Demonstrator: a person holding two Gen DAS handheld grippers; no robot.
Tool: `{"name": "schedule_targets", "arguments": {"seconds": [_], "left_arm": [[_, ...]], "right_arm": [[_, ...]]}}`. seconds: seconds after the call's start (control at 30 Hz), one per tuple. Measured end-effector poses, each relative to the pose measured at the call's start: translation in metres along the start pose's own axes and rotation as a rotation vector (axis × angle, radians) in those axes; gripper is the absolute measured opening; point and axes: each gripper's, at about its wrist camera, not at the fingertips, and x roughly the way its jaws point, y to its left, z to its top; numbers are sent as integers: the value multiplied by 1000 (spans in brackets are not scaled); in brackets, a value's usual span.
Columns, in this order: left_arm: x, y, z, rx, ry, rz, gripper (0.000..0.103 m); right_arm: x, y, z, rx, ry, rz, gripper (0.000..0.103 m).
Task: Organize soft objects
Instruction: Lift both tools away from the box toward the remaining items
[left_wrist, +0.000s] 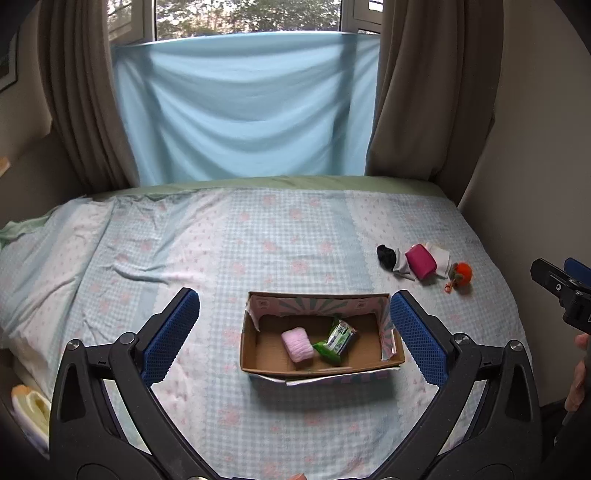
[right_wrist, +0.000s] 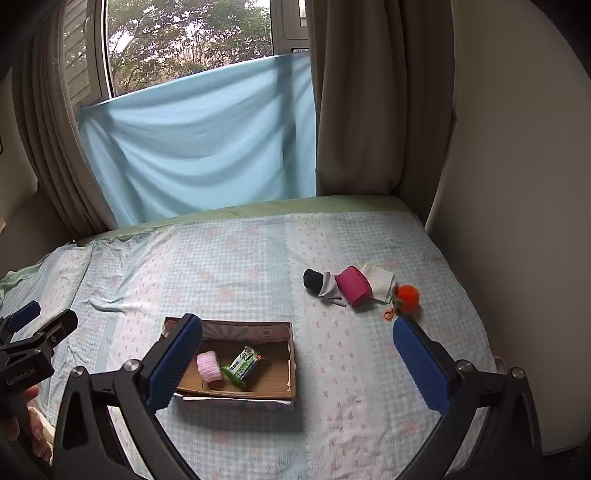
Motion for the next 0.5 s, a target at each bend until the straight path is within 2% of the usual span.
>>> {"name": "schedule_targets", "arguments": {"seconds": [0.23, 0.5], "left_arm": [[7, -55, 11, 14, -9, -53, 103], [42, -150, 26, -40, 14, -68, 103]], "right_arm": [[-17, -51, 0, 85, -82, -30, 103], [4, -136, 9, 106, -88, -13, 103]]}}
